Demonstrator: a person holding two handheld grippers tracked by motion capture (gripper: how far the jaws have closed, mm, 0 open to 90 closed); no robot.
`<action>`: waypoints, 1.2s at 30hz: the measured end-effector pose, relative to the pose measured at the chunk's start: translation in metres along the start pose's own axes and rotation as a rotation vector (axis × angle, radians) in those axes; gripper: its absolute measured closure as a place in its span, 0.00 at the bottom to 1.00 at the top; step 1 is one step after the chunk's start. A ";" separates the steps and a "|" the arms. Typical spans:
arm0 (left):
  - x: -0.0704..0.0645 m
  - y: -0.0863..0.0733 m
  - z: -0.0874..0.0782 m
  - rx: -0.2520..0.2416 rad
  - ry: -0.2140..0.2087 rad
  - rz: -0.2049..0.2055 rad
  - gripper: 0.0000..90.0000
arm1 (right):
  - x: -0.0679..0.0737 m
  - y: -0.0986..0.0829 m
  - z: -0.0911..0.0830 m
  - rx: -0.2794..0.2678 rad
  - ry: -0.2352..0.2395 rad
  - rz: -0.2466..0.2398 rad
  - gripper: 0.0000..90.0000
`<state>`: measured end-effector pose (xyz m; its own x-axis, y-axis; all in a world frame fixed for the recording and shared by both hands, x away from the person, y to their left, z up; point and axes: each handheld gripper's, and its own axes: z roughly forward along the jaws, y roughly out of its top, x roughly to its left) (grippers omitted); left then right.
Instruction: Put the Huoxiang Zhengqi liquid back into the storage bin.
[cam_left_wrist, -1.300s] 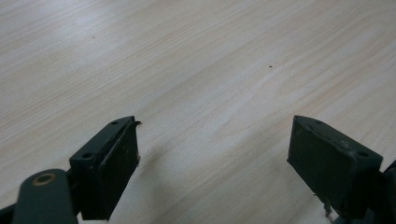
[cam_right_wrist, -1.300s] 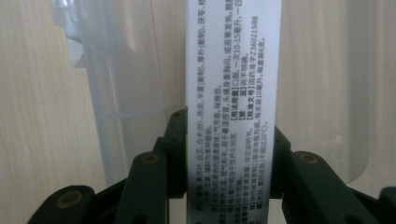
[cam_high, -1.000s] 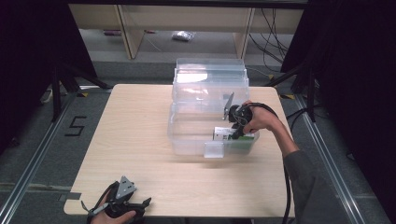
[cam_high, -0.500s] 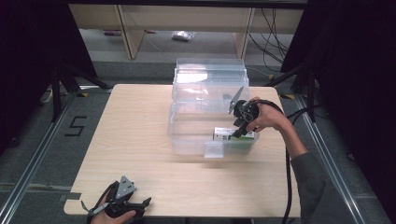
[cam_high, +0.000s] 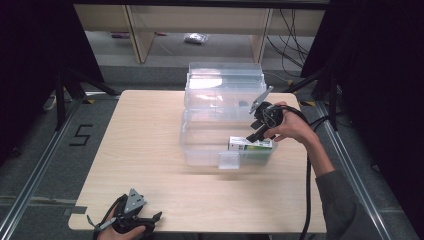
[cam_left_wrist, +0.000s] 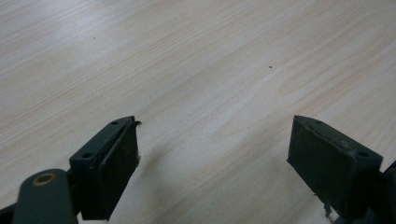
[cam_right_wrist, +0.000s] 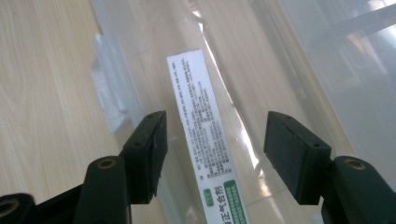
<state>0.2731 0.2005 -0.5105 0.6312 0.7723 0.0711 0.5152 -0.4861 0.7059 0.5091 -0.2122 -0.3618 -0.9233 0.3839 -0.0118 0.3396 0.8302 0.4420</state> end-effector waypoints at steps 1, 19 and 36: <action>0.002 0.000 0.000 0.003 0.002 0.031 0.17 | 0.001 -0.002 0.000 -0.007 0.003 0.022 0.44; -0.003 -0.001 0.000 0.008 -0.006 -0.046 0.17 | 0.023 -0.029 -0.011 -0.140 -0.060 0.116 0.39; -0.002 -0.001 -0.001 0.015 -0.003 -0.040 0.17 | 0.039 -0.038 -0.009 -0.209 -0.027 0.165 0.35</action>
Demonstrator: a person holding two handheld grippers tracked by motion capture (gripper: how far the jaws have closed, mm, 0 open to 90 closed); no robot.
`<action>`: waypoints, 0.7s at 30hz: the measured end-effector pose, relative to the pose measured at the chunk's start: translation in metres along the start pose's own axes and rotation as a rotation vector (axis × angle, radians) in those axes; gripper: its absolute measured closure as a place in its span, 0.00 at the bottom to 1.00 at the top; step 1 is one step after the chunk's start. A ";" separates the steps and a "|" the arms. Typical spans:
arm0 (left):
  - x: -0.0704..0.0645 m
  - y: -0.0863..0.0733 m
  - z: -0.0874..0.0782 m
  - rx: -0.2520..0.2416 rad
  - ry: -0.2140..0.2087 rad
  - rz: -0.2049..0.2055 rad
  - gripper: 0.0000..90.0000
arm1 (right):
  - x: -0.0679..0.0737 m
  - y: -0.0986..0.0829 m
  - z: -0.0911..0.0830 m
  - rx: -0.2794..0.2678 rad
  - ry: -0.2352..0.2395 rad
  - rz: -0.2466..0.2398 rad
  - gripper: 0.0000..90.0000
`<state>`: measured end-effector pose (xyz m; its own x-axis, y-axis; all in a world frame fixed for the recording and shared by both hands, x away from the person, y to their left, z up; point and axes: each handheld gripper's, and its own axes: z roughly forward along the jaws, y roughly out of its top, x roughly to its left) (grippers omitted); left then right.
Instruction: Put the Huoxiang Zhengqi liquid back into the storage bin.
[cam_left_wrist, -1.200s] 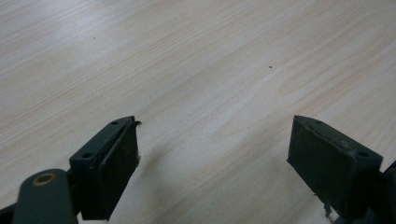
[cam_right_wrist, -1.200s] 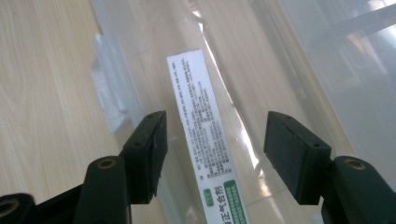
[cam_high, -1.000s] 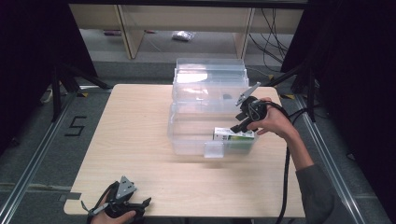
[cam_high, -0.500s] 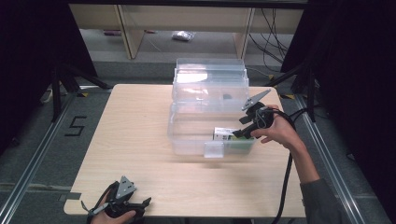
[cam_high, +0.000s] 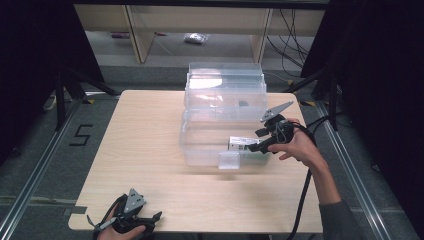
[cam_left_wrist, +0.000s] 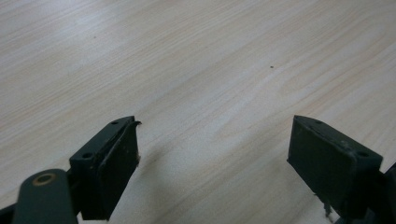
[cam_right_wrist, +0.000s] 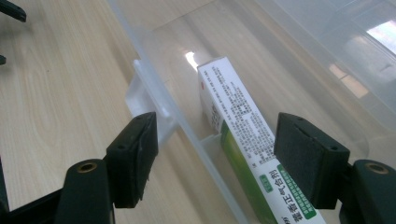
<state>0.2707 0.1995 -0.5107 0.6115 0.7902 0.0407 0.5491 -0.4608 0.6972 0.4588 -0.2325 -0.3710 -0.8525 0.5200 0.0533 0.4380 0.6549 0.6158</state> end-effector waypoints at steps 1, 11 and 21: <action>0.000 0.000 0.000 0.000 0.000 0.000 0.17 | 0.000 0.000 0.000 0.000 0.000 0.000 0.35; 0.000 0.000 0.000 0.000 0.000 0.009 0.17 | 0.006 -0.009 0.001 -0.040 -0.002 0.016 0.35; -0.001 0.000 -0.001 -0.004 -0.004 0.004 0.17 | 0.013 -0.008 0.004 -0.041 0.003 0.030 0.34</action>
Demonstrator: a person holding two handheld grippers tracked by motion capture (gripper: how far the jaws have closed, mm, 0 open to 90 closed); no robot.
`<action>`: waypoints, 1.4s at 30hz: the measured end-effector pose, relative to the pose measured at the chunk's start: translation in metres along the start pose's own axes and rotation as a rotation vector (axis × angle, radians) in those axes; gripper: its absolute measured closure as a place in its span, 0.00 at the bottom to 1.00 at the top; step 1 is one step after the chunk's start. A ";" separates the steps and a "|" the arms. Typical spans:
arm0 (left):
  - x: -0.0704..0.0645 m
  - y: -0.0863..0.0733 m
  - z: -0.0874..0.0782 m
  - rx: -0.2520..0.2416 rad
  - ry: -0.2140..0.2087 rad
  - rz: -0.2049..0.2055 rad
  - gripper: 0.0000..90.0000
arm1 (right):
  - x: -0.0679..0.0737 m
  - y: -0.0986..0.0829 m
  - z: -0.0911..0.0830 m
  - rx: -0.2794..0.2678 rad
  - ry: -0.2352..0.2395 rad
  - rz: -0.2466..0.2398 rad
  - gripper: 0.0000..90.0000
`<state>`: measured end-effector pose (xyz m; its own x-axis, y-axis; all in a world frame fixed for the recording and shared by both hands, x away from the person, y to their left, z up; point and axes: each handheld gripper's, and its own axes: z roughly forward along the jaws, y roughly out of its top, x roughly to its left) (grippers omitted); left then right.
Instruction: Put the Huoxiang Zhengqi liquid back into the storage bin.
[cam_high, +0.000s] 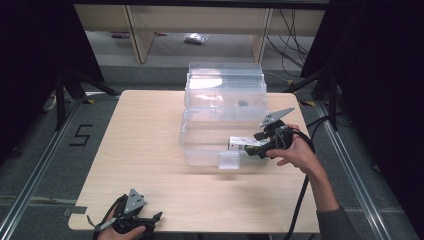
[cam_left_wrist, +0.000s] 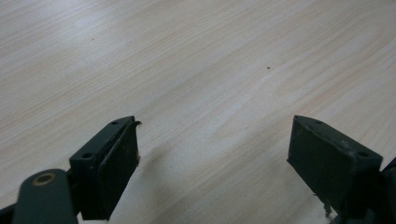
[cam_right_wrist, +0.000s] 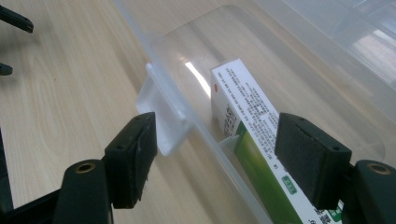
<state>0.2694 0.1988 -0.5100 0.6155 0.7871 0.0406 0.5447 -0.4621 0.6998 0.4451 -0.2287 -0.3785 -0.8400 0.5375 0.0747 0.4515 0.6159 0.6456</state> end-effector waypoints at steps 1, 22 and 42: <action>0.001 0.000 0.000 0.006 0.002 0.013 0.17 | 0.001 0.000 0.002 -0.017 -0.005 0.004 0.34; 0.000 0.000 -0.001 -0.002 -0.002 0.000 0.17 | 0.019 -0.019 -0.004 -0.045 -0.036 0.057 0.29; 0.000 0.000 -0.001 0.000 -0.002 0.008 0.17 | 0.043 -0.038 -0.002 -0.089 -0.049 0.054 0.27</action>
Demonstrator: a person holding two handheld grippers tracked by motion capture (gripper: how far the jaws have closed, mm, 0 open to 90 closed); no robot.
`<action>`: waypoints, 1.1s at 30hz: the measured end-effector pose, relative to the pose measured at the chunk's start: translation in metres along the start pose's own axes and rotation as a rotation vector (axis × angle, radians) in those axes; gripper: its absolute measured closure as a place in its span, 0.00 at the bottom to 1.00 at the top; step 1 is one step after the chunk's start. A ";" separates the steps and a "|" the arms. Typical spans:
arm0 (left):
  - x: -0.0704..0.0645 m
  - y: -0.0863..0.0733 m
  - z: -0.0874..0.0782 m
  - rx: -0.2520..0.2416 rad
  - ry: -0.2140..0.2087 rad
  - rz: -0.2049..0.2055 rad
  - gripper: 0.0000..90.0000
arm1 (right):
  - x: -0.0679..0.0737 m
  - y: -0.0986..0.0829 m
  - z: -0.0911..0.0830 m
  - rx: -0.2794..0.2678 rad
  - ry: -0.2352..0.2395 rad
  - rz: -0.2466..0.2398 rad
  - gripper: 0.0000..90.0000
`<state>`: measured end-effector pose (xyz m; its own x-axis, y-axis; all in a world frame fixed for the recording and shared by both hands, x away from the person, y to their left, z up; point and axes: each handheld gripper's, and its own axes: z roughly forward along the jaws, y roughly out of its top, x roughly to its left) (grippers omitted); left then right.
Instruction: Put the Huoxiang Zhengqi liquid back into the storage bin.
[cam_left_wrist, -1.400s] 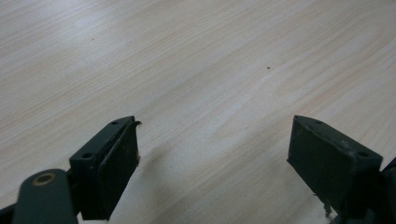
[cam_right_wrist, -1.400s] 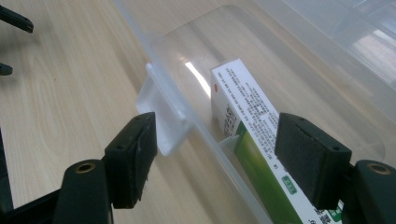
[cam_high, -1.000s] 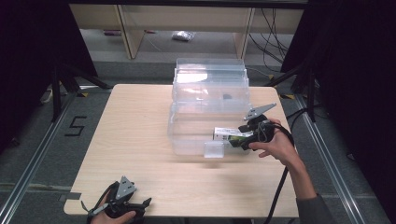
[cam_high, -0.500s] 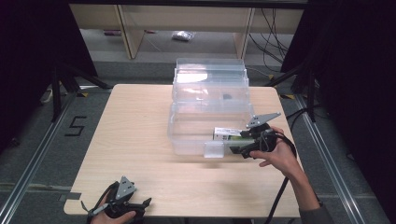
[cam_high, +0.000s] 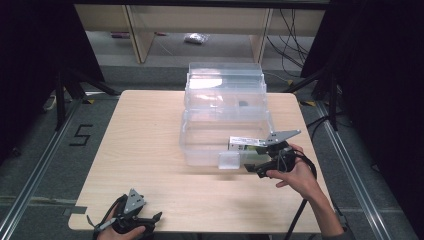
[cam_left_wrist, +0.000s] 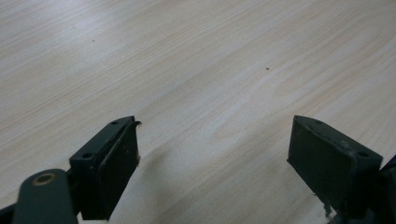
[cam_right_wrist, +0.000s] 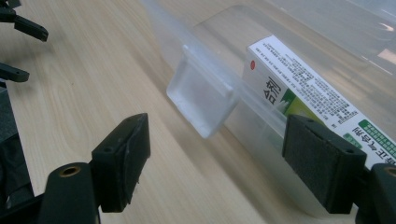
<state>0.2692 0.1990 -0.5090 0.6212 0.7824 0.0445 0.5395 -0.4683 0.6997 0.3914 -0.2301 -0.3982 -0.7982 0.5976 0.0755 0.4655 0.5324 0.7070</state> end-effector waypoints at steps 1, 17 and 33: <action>0.000 0.000 0.000 -0.004 0.001 0.000 0.17 | 0.003 -0.002 0.001 -0.006 -0.002 -0.011 0.27; 0.001 0.000 -0.001 -0.002 0.001 0.015 0.18 | 0.025 -0.024 0.016 -0.008 0.038 -0.016 0.27; 0.001 0.001 0.000 -0.011 0.005 0.021 0.18 | 0.034 -0.050 0.026 0.001 0.040 -0.006 0.27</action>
<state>0.2698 0.1994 -0.5084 0.6293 0.7746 0.0629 0.5203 -0.4801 0.7063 0.3513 -0.2208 -0.4491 -0.8156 0.5700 0.0990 0.4609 0.5368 0.7067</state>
